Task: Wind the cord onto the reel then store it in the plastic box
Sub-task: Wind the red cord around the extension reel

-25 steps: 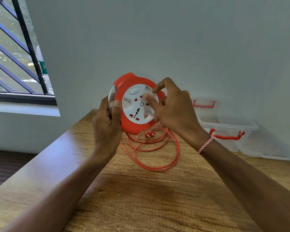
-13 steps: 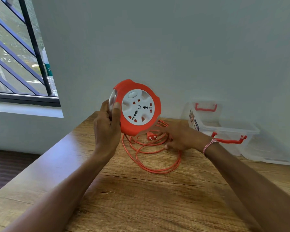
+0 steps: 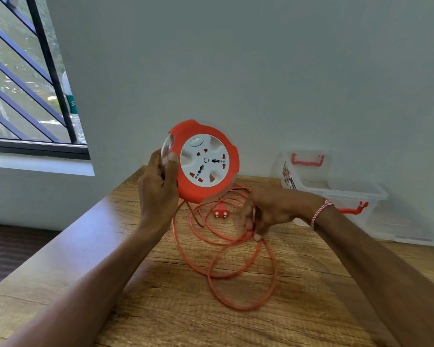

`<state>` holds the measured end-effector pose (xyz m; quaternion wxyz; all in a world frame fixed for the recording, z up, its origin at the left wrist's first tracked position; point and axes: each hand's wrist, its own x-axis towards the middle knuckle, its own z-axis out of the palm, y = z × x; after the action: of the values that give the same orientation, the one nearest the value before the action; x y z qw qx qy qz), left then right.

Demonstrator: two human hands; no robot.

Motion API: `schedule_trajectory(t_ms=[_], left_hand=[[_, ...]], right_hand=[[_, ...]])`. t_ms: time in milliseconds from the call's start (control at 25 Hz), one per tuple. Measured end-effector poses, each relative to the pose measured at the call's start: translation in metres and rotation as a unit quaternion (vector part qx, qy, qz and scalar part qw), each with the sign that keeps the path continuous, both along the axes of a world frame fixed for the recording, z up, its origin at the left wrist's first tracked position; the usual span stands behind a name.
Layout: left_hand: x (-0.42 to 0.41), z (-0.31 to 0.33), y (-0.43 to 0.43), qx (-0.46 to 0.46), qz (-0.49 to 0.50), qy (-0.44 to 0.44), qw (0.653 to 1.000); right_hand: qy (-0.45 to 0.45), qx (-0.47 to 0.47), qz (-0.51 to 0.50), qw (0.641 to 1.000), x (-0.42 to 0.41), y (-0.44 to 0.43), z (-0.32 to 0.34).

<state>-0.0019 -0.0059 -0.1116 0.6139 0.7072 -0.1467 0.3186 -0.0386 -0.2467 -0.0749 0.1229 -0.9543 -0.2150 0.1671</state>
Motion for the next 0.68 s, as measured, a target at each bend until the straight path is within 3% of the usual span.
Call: schedule_trajectory(t_ms=[120,200,320,400,480,680], left_hand=[[0.0,0.002,0.001,-0.007,-0.007,0.006,1.0],[0.0,0.001,0.001,-0.005,-0.016,0.012,1.0],[0.0,0.0,0.0,0.004,-0.035,0.019,0.999],[0.0,0.0,-0.001,0.004,-0.055,0.027,0.998],[0.0,-0.001,-0.002,0.007,-0.077,0.034,0.996],[-0.001,-0.001,-0.004,0.031,-0.092,0.029,0.995]], right_hand=[[0.066,0.004,0.018,0.998,-0.006,-0.001,0.008],[0.053,0.017,0.008,0.998,-0.01,-0.001,0.016],[-0.17,0.079,-0.009,0.982,-0.015,0.0,0.032],[-0.354,0.135,-0.005,0.926,-0.018,0.003,0.042],[-0.464,0.141,0.01,0.875,-0.022,0.01,0.047],[-0.525,-0.129,0.079,0.838,-0.024,0.025,0.039]])
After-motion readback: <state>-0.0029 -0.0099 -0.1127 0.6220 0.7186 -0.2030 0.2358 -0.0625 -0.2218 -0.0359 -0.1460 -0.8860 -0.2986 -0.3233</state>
